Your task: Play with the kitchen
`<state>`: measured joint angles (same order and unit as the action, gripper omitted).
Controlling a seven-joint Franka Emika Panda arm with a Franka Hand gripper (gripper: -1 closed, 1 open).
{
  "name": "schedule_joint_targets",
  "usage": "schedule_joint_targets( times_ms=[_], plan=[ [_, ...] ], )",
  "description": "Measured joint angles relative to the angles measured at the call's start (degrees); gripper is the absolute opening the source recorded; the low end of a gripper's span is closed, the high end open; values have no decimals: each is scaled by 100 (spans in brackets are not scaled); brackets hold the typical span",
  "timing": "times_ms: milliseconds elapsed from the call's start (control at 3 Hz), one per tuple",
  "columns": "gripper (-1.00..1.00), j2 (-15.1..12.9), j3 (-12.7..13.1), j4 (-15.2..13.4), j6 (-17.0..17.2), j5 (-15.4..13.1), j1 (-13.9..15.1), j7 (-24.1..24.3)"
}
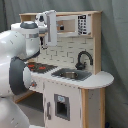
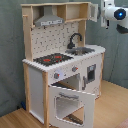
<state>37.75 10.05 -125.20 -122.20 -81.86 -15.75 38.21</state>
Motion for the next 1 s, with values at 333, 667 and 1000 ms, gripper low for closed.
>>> schedule_joint_targets(
  times_ms=[333,667,1000],
  plan=[
    [-100,-465,119,427,-47,0,0,-121],
    [-100,-930,169,819,-101,-5,0,-238],
    [-100,-1360,226,1212,-158,-7,0,-416]
  ],
)
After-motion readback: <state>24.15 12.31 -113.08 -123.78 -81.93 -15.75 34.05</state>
